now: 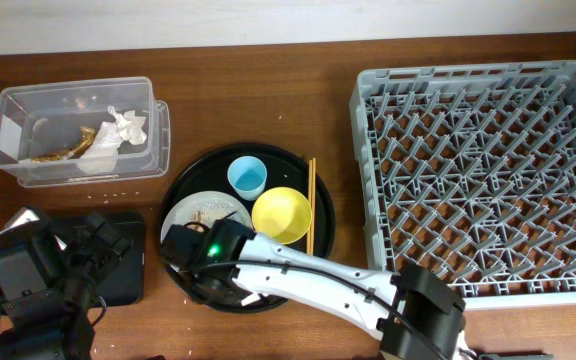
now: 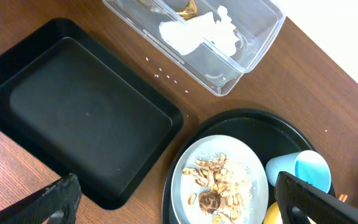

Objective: Sort waste into correct bins and load items into the dishwasher rack
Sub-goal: 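Reach the right gripper to the pink cup and grasp its rim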

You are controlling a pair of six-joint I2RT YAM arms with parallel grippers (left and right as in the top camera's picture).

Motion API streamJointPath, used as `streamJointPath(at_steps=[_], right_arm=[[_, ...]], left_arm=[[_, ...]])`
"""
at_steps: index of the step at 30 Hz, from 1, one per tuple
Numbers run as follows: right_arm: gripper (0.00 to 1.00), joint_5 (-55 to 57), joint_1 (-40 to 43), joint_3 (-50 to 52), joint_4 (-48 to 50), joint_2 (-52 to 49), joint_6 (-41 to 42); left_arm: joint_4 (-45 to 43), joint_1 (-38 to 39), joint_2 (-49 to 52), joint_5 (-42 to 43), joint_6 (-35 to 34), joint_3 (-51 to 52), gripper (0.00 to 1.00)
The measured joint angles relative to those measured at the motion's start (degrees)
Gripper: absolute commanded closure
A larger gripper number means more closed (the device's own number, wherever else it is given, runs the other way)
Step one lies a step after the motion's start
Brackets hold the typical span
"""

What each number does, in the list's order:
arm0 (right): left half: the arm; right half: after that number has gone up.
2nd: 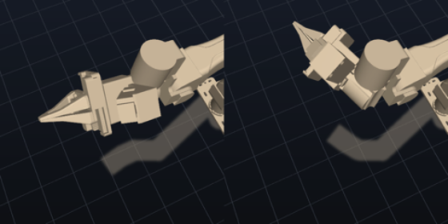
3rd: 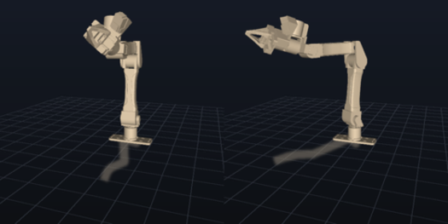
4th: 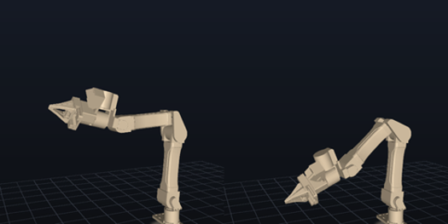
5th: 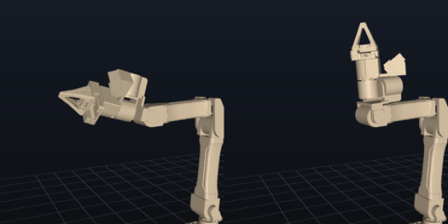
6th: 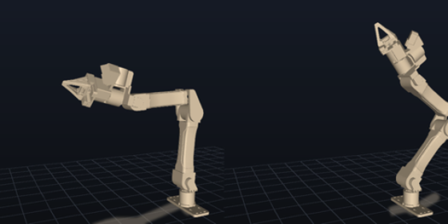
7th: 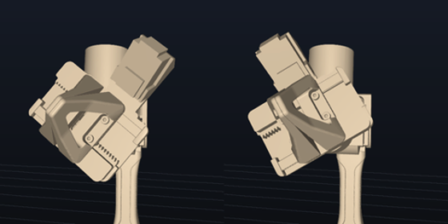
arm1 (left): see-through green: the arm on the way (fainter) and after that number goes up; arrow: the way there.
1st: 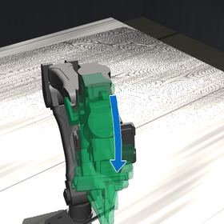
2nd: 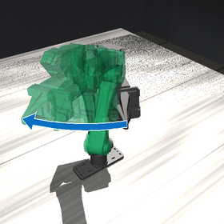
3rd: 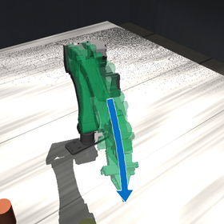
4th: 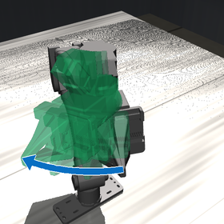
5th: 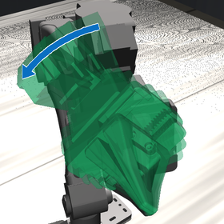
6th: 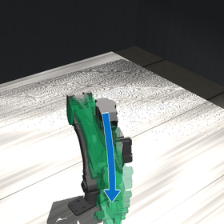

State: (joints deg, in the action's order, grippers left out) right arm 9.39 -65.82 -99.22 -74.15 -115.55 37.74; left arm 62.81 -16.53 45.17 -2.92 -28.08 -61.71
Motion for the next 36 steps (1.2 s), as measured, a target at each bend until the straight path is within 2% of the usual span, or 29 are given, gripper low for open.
streamJointPath(at_steps=[3,7,19,25,26,31,36], right_arm=[[0.46,-4.9,-1.86,0.0,4.61,0.0,-0.5],[0.45,-4.11,-3.43,3.74,9.31,0.02,2.38],[0.46,10.6,-3.61,6.45,8.92,0.02,8.57],[0.46,15.47,-3.34,6.47,3.23,0.02,8.72],[0.5,15.91,-2.97,6.47,2.19,0.02,8.81],[0.51,16.02,5.9,6.51,-2.99,0.98,8.81],[0.5,12.09,11.21,6.56,-3.21,11.56,5.16]], left_arm=[[0.0,0.0,0.0,0.0,0.02,0.0,0.01],[0.0,0.0,0.0,0.0,0.0,0.0,0.01],[0.0,0.0,0.0,0.0,0.0,0.0,0.01],[0.0,0.0,0.0,0.0,0.02,0.0,0.01],[0.0,0.0,0.0,0.0,0.0,0.0,0.01],[0.0,0.0,0.0,0.0,0.02,0.0,0.01],[0.0,0.0,0.0,0.0,0.0,0.0,0.01]])
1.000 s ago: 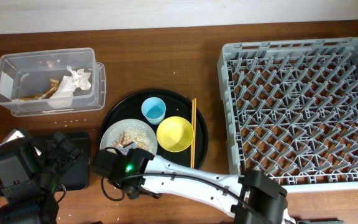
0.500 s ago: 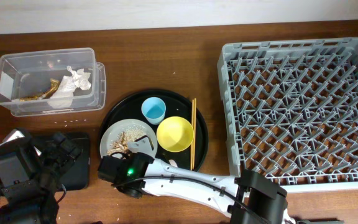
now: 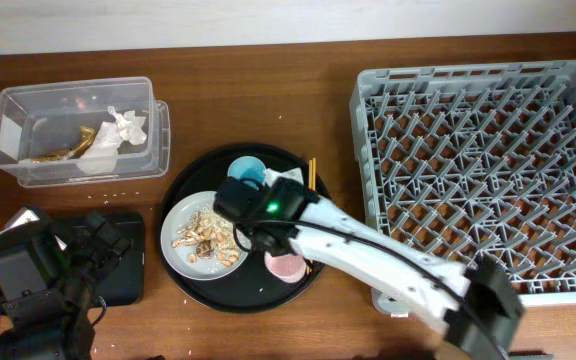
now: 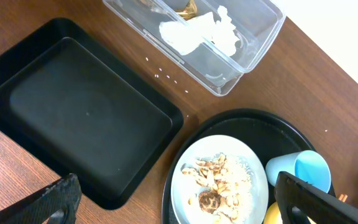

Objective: Sort waste into correct bins and load items into the dishwasher rack
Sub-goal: 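Reach the right gripper to the pink cup and grasp its rim, then carry the pink cup to the rack and set it down with the right gripper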

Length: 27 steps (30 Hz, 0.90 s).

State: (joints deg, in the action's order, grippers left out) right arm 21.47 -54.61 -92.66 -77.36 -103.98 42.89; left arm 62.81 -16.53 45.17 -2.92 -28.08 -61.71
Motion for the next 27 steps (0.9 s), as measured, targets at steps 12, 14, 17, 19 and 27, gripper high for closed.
streamJointPath(at_steps=[12,14,17,19,27], right_arm=[[0.52,-19.26,-4.52,1.2,7.37,-6.27,-11.58],[0.55,-19.26,-4.52,3.54,9.27,-6.88,-11.47],[0.73,-19.45,-4.52,6.88,12.74,-6.97,-11.41],[0.92,-19.5,-4.52,6.97,13.84,-6.97,-11.52],[0.96,-19.65,-4.46,-5.01,-2.99,-6.19,-12.44]], left_arm=[[0.0,0.0,0.0,0.0,0.02,0.0,0.01],[0.0,0.0,0.0,0.0,0.02,0.0,0.01],[0.0,0.0,0.0,0.0,0.02,0.0,0.01],[0.0,0.0,0.0,0.0,0.02,0.0,0.01],[0.02,0.0,0.0,0.0,0.0,0.0,0.01]])
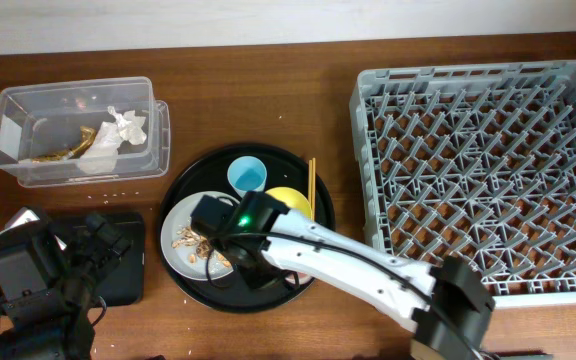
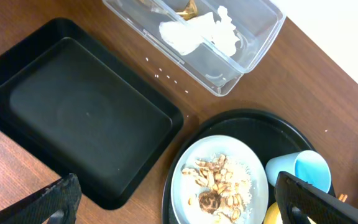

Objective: Sort waste into correct bins and load items into the dishwasher rack
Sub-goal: 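Carry the pink cup to the rack and set it down with the right gripper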

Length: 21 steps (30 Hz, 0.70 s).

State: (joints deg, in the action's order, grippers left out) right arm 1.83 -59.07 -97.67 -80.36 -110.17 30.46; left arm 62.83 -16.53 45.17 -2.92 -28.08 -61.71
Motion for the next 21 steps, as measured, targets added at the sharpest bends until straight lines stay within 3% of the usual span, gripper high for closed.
streamJointPath(at_steps=[2,3,5,7,9,11,13,16,21], right_arm=[[0.96,-0.44,2.16,-8.63,-5.86,2.64,-3.87],[0.96,-1.92,8.07,-13.27,-6.58,6.97,-7.91],[0.96,-9.11,25.33,-16.98,-6.69,14.27,-16.9],[0.96,-20.46,49.11,-17.4,-7.41,15.87,-28.04],[0.96,-35.15,68.17,-17.11,-11.13,13.27,-40.24],[0.96,-50.93,82.01,-16.94,-16.48,6.01,-53.46],[0.96,-60.98,86.25,-16.81,-16.61,-1.09,-60.11],[0.96,-69.57,86.01,-16.52,-16.55,-11.72,-66.03],[0.96,-72.11,84.5,-15.96,-16.74,-13.0,-68.17]], left_arm=[[0.09,0.0,0.0,0.0,0.0,0.0,0.01],[-0.04,0.0,0.0,0.0,0.0,0.0,0.01],[0.11,0.0,0.0,0.0,0.0,0.0,0.01],[0.09,0.02,0.0,0.02,0.02,0.0,0.01],[-0.02,0.0,0.0,0.0,0.02,0.0,0.01],[-0.04,0.0,0.0,-0.02,0.0,0.0,0.01],[0.0,0.0,0.0,0.02,0.02,0.0,0.01],[0.0,0.0,0.0,0.0,0.02,0.0,0.01],[-0.02,0.0,0.0,0.0,0.02,0.0,0.01]])
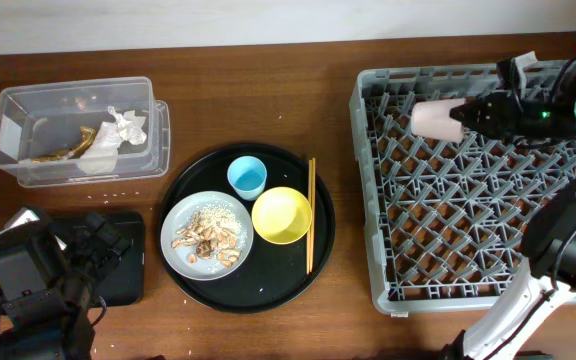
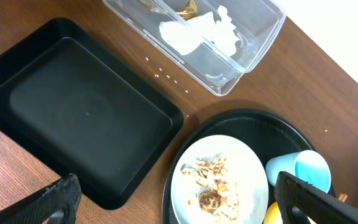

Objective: Sort waste into correct bins and load items into the dishwasher rack
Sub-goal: 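Carry the pink cup to the rack and set it down with the right gripper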

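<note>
My right gripper point(image 1: 471, 115) reaches over the far part of the grey dishwasher rack point(image 1: 363, 200), shut on a pink cup point(image 1: 435, 119) that lies sideways above the grid. On the round black tray point(image 1: 258, 288) sit a white plate point(image 1: 190, 212) with food scraps, a blue cup point(image 1: 247, 177), a yellow bowl point(image 1: 282, 215) and chopsticks point(image 1: 310, 215). My left gripper point(image 2: 179, 202) stands open at the lower left, above the edge of the black rectangular bin point(image 2: 79, 106), holding nothing. The plate point(image 2: 188, 180) shows between its fingers.
A clear plastic bin point(image 1: 78, 130) holding a banana peel and crumpled paper stands at the back left. The black rectangular bin point(image 1: 123, 265) lies in front of it, partly under my left arm. Bare wood separates the tray and the rack.
My right arm was stretched over the front of the round tray; now it is over the far side of the rack with the pink cup in its gripper. The left arm has not moved.
My right arm lay across the tray's front left. Then it was over the tray's middle with a pink cup showing beneath it. Then it covered the tray's front again. Now the pink cup is off the tray and held over the rack.
</note>
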You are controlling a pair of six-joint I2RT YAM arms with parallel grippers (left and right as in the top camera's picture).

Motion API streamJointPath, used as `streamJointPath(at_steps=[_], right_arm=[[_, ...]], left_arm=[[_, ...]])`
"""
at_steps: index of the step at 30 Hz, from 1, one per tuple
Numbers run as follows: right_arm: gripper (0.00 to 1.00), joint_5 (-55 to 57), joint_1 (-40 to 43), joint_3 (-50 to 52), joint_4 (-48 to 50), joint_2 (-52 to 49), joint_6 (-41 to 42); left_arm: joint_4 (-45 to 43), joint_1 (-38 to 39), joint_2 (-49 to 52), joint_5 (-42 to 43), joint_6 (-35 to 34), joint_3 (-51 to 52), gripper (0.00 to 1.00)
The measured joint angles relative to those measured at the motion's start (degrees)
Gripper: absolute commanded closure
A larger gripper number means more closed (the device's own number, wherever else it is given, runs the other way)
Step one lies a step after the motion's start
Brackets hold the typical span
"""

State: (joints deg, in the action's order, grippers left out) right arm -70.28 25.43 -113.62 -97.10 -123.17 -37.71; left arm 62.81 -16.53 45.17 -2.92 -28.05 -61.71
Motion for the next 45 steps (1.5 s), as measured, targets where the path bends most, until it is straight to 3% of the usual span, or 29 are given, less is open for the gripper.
streamJointPath(at_steps=[7,15,20,27,31,32,34,41,45], right_arm=[[0.96,-1.7,-0.02,7.78,1.79,3.78,-4.63],[0.96,-2.89,3.04,8.0,12.5,-1.27,-1.16],[0.96,-4.13,3.04,8.0,9.05,-6.34,4.61],[0.96,-2.56,-0.81,10.47,6.14,-6.43,4.39],[0.96,-4.39,1.62,12.52,6.05,-6.43,6.23],[0.94,-4.22,2.75,12.57,5.64,-6.43,6.45],[0.82,-3.13,4.22,12.83,4.94,-6.43,6.78],[0.67,6.08,6.73,13.46,3.82,-3.69,10.14],[0.62,23.78,8.68,12.61,10.8,12.13,27.63]], left_arm=[[0.02,0.0,0.0,0.0,0.0,0.0,0.01],[0.0,0.0,0.0,0.0,0.0,0.0,0.01],[0.0,0.0,0.0,0.0,0.0,0.0,0.01],[0.0,0.0,0.0,0.0,0.0,0.0,0.01],[0.0,0.0,0.0,0.0,0.0,0.0,0.01],[0.0,0.0,0.0,0.0,0.0,0.0,0.01],[0.0,0.0,0.0,0.0,-0.02,0.0,0.01],[-0.02,0.0,0.0,0.0,0.0,0.0,0.01],[-0.02,0.0,0.0,0.0,-0.02,0.0,0.01]])
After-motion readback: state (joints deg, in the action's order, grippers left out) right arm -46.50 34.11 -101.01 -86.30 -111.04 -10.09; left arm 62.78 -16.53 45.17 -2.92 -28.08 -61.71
